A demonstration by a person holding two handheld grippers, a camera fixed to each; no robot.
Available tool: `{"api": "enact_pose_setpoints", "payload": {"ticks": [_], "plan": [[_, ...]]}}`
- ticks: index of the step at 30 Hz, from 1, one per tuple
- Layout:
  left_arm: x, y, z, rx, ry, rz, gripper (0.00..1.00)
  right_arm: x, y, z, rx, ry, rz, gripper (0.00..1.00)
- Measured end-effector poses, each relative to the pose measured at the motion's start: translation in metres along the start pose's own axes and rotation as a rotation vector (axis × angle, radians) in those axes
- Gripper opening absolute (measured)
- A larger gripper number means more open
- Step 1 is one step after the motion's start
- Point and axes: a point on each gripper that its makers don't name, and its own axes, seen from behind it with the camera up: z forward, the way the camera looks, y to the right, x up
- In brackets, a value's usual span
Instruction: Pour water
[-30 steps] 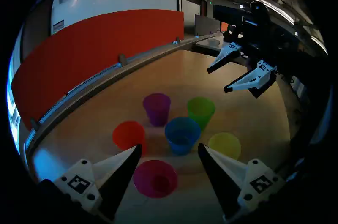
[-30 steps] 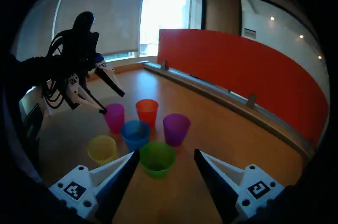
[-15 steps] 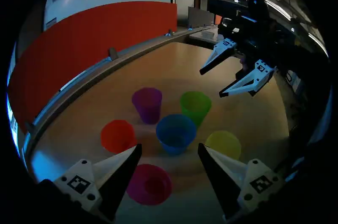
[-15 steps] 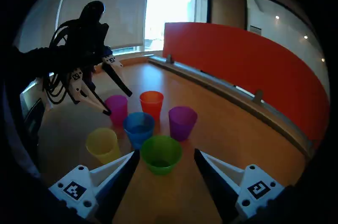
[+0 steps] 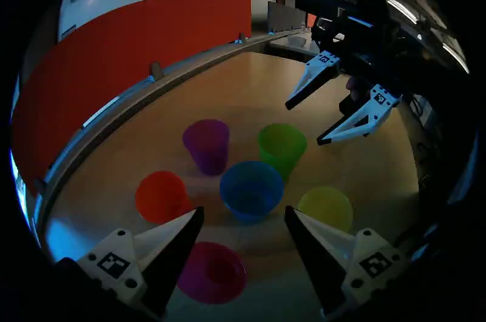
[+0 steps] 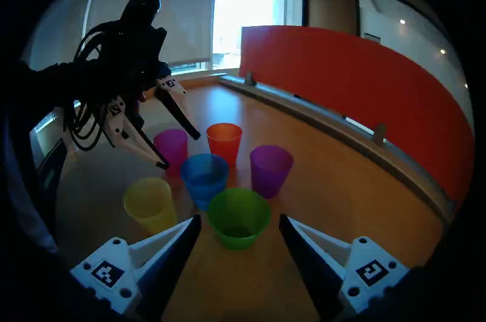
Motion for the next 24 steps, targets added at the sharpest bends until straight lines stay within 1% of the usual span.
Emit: {"api": "enact_pose_setpoints", "payload": {"ticks": [8,14,24], "plan": [[0.0,0.004,0.009,-0.011,-0.015,0.009,0.99,-0.003,-0.003,0.005,0.007,-0.007,-0.01,1.0],[-0.003,0.004,0.016,-0.011,-0.032,0.014,0.99,-0.008,-0.003,0.011,0.014,-0.019,-0.014,1.0],[-0.006,0.003,0.025,-0.007,-0.038,0.011,0.99,-0.016,-0.002,0.021,0.017,-0.037,-0.016,1.0]]}}
